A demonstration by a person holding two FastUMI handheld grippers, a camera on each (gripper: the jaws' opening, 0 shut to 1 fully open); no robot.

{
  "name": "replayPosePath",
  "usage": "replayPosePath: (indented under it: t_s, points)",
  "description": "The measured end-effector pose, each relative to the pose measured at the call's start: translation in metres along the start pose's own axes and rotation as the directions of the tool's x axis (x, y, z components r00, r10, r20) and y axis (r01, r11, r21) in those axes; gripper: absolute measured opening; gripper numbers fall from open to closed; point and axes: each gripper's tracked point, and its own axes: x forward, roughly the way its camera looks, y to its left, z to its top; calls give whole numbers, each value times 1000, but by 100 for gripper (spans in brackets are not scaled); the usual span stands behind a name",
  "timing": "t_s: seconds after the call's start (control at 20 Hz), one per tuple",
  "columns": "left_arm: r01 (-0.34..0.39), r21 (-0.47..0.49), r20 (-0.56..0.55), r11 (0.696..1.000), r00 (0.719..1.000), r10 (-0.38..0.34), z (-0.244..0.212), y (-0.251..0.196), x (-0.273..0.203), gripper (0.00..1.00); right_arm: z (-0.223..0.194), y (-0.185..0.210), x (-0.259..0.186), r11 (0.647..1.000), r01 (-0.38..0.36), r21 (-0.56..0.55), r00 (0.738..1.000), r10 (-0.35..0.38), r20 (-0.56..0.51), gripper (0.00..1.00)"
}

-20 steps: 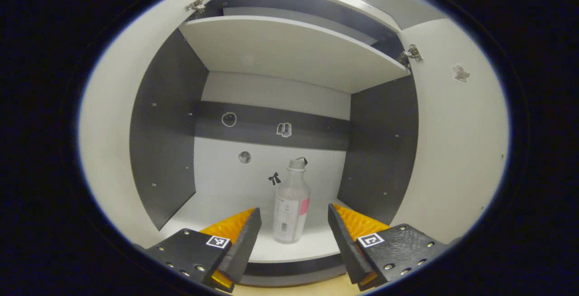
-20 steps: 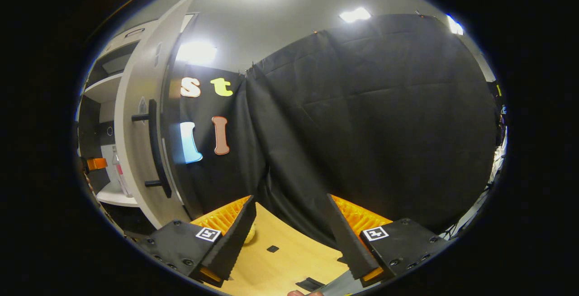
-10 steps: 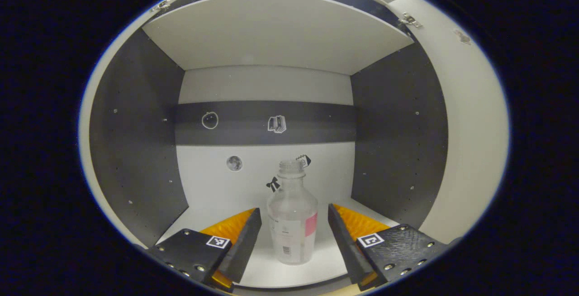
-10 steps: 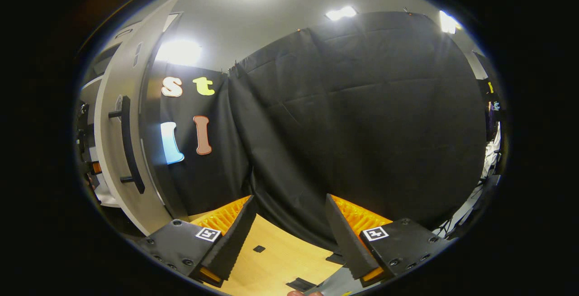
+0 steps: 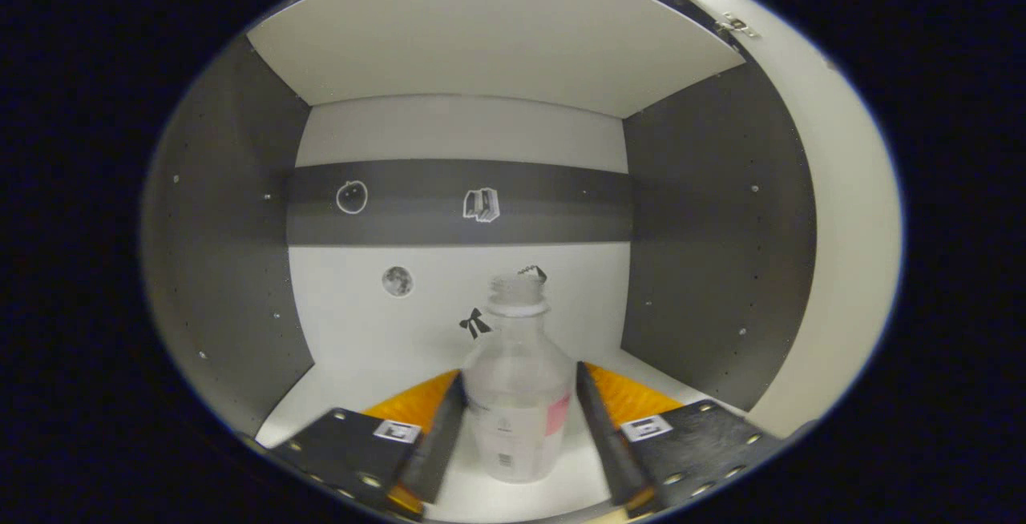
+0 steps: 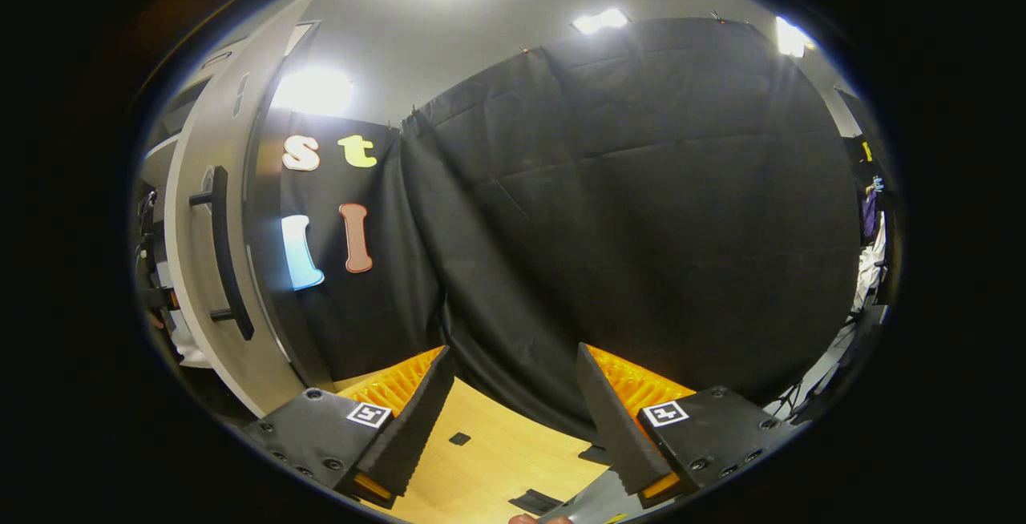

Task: Grasp the bottle in the cabinet with the left hand and place it on the coaster, then close the right door with the right hand and the left door with the left hand.

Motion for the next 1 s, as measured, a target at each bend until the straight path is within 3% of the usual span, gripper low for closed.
replayPosePath:
  t_s: [0.1, 0.15, 0.45, 0.5, 1.0]
  points:
    - [9, 4, -6, 1000, 1000, -9, 0, -1, -4, 60, -1, 0, 0, 1000, -2, 5, 1000, 2, -2, 98]
    - [13, 2, -4, 1000, 1000, -13, 1, -2, -7, 68, -1, 0, 0, 1000, -3, 8, 1000, 3, -3, 98]
    - [77, -19, 29, 997, 997, -77, 18, -18, -42, 68, 2, 4, -1, 999, -35, 15, 999, 35, -3, 98]
    - [90, -14, 37, 996, 995, -89, 22, -21, -52, 68, 3, 4, -1, 999, -42, 14, 999, 43, -3, 94]
    - [231, 22, 95, 973, 968, -232, 32, -40, -154, 68, 23, 29, -15, 990, -140, -15, 990, 140, 25, 98]
